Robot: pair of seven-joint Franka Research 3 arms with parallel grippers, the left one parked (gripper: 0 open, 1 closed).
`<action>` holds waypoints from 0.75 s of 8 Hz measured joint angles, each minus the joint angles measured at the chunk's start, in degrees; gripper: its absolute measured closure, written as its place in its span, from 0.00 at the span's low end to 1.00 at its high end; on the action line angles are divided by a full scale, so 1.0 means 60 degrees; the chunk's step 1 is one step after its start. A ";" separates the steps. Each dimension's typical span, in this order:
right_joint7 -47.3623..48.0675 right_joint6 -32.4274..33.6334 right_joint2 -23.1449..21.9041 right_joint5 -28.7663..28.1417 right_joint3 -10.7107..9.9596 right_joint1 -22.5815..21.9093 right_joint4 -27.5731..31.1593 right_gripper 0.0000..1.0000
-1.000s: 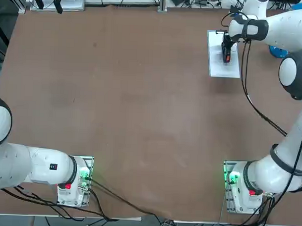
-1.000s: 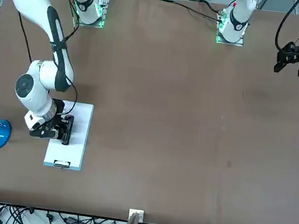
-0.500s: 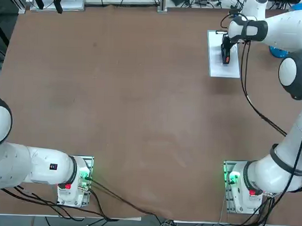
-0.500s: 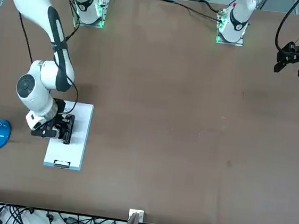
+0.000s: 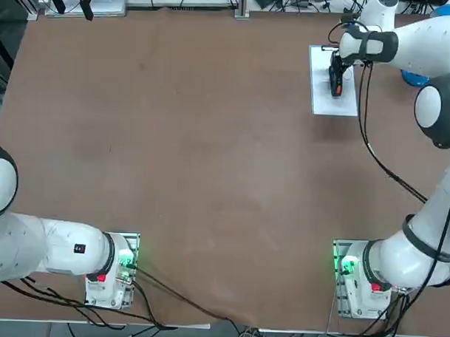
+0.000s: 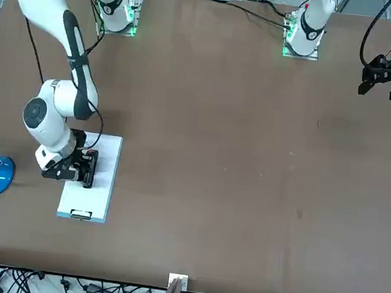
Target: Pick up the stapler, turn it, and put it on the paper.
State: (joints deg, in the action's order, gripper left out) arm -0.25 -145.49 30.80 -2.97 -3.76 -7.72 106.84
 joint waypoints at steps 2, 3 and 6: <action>-0.0011 0.0003 -0.0062 0.0000 0.0000 0.0000 -0.0017 0.27; -0.0014 0.0158 -0.0171 -0.0002 0.0001 0.0001 -0.0058 0.11; -0.0016 0.2155 -0.1171 -0.0013 -0.0005 0.0038 -0.0575 0.00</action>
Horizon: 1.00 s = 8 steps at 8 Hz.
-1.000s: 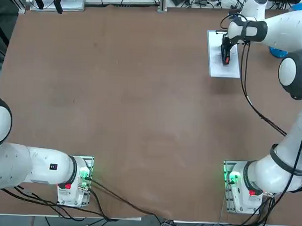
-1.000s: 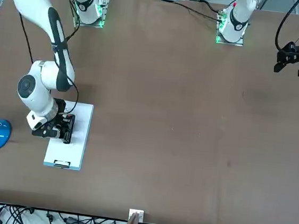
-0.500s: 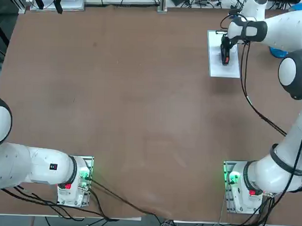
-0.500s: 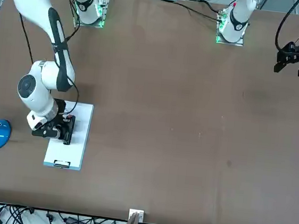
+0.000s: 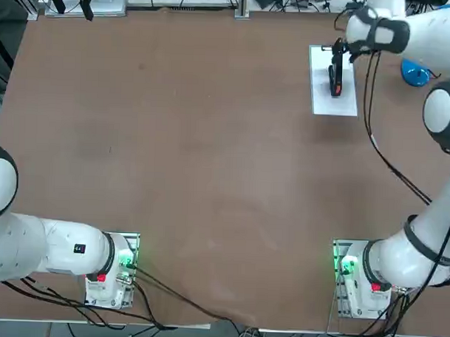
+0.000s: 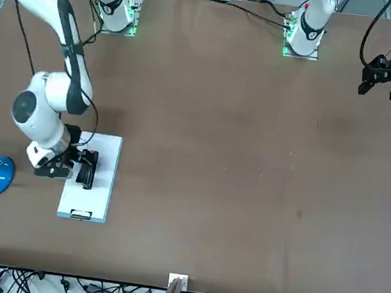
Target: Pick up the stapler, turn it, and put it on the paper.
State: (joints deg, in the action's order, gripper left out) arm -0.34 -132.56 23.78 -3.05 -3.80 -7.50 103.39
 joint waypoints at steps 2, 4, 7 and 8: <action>0.0000 0.2027 -0.0941 -0.0005 -0.0032 0.0092 -0.0790 0.00; 0.0000 0.3702 -0.1850 -0.0005 -0.0051 0.0208 -0.1478 0.00; 0.0000 0.5367 -0.3210 -0.0005 -0.0057 0.0362 -0.1773 0.00; 0.0000 0.5891 -0.3577 0.0002 -0.0063 0.0418 -0.1794 0.00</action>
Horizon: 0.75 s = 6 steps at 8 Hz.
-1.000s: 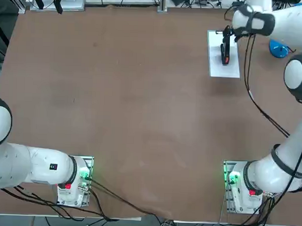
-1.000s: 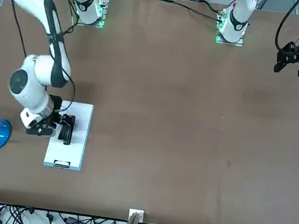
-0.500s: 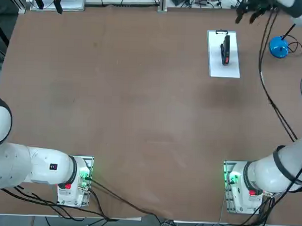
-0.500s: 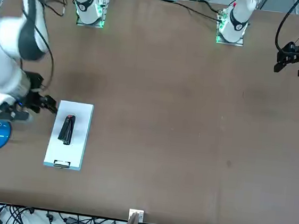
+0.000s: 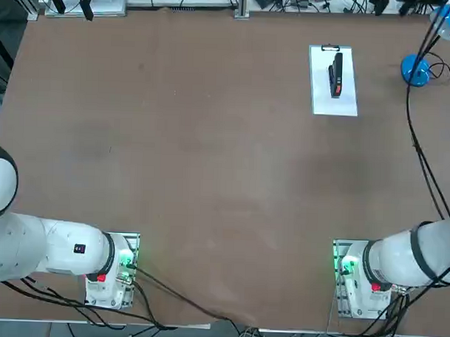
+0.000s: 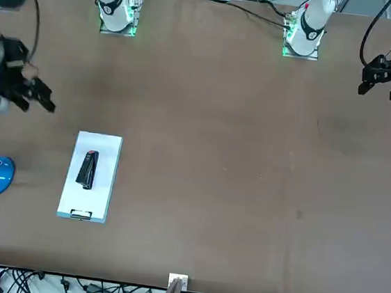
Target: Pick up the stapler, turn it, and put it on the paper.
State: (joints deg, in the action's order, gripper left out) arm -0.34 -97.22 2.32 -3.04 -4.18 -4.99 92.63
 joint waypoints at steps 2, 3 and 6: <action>-0.0001 0.0781 -0.0582 0.0017 0.0105 0.0323 0.0005 0.00; -0.0006 0.1108 -0.0807 0.0032 0.0274 0.0617 0.0060 0.00; -0.0017 0.1364 -0.1117 0.0107 0.0499 0.0880 0.0341 0.00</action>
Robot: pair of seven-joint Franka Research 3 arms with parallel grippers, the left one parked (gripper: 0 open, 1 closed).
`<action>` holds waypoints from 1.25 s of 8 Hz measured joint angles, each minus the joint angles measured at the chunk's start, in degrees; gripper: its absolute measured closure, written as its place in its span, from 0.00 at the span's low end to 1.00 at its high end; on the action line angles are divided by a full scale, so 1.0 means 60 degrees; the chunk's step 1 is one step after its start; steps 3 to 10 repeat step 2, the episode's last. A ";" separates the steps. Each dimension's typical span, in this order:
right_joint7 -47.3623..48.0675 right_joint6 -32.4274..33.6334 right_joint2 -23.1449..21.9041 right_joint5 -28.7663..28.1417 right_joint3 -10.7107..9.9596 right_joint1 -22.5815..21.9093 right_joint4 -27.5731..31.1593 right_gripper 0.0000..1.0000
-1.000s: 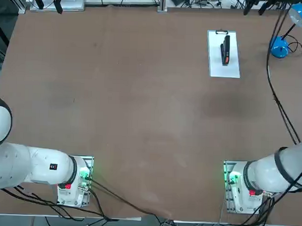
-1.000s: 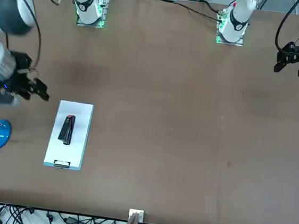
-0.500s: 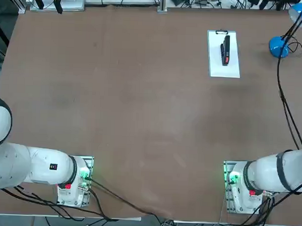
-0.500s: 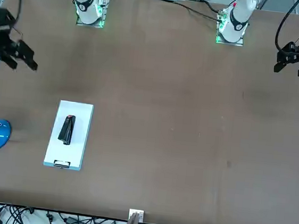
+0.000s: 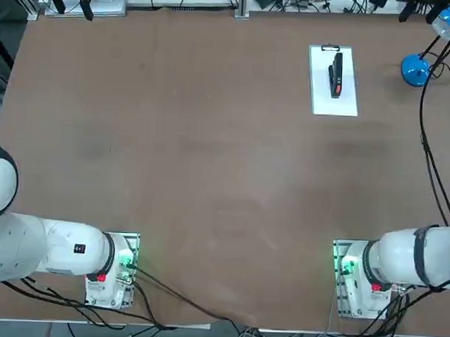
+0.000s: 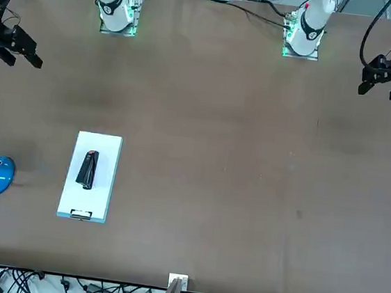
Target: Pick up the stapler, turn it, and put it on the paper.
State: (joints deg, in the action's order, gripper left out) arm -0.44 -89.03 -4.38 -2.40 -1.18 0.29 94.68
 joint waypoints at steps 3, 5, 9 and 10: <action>0.0000 -0.0012 0.0074 0.0275 0.0058 0.0000 -0.0001 0.00; 0.0000 -0.0012 0.0074 0.0275 0.0058 0.0000 -0.0001 0.00; 0.0000 -0.0012 0.0074 0.0275 0.0058 0.0000 -0.0001 0.00; 0.0000 -0.0012 0.0074 0.0275 0.0058 0.0000 -0.0001 0.00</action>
